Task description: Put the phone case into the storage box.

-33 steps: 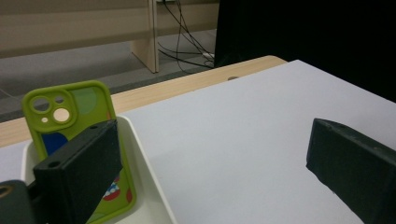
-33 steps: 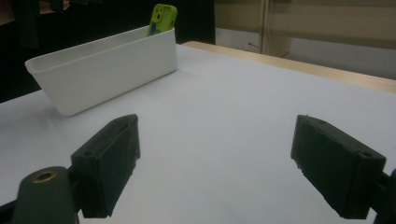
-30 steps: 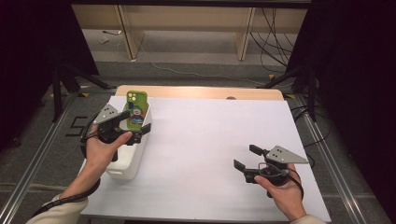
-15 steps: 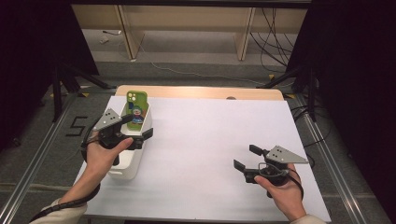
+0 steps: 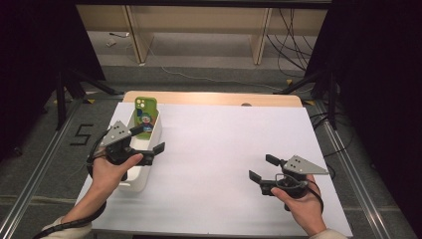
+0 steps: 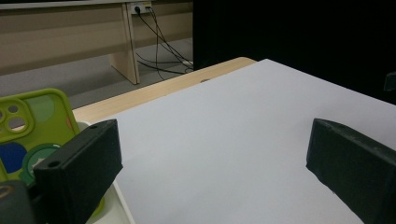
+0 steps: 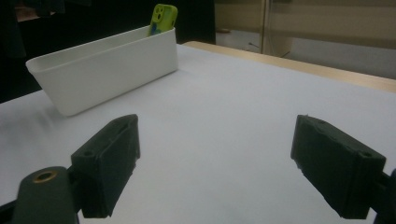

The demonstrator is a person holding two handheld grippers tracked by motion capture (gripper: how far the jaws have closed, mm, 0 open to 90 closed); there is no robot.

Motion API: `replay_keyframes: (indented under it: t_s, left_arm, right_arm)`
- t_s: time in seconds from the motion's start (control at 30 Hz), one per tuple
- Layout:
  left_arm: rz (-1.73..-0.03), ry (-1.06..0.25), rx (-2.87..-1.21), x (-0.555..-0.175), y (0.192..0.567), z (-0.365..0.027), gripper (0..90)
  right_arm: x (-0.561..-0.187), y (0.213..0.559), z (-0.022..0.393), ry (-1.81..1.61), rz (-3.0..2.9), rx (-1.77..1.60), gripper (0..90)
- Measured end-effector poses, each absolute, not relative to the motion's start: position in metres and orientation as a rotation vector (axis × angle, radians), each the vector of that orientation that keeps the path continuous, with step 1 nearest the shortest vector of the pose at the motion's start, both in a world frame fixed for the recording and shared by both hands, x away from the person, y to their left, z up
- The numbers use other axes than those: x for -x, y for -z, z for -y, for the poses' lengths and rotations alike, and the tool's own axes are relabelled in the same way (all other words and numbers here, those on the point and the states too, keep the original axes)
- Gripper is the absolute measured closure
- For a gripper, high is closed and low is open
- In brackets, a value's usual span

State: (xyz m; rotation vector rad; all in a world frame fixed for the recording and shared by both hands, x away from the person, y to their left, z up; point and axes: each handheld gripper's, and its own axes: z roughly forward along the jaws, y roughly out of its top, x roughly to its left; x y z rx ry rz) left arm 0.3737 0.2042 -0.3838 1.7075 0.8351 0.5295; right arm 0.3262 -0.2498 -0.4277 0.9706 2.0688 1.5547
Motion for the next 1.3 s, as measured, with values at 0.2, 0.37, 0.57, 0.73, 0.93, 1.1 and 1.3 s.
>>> replay_keyframes:
  t_s: [0.2,0.37,0.57,0.73,0.93,1.1,1.3]
  left_arm:
    - [-0.812,-0.524,-1.706,-0.37,0.386,-0.204,2.6]
    - [-0.783,-0.516,-1.707,-0.367,0.388,-0.203,2.6]
    - [-0.747,-0.503,-1.723,-0.362,0.392,-0.202,2.5]
    - [-0.727,-0.487,-1.73,-0.358,0.395,-0.201,1.9]
    - [-0.695,-0.476,-1.744,-0.354,0.399,-0.199,0.0]
    - [-0.685,-0.478,-1.736,-0.35,0.401,-0.2,0.0]
    - [-0.682,-0.485,-1.726,-0.346,0.403,-0.199,0.0]
  right_arm:
    - [-0.326,0.428,0.25,-1.555,-2.069,-0.971,16.4]
    - [-0.326,0.428,0.25,-1.557,-2.07,-0.969,16.4]
    - [-0.326,0.427,0.25,-1.557,-2.073,-0.967,16.4]
    - [-0.326,0.427,0.25,-1.558,-2.077,-0.962,16.5]
    - [-0.326,0.427,0.249,-1.557,-2.079,-0.961,16.5]
    - [-0.325,0.427,0.249,-1.558,-2.079,-0.96,16.5]
    - [-0.326,0.427,0.249,-1.557,-2.077,-0.955,16.5]
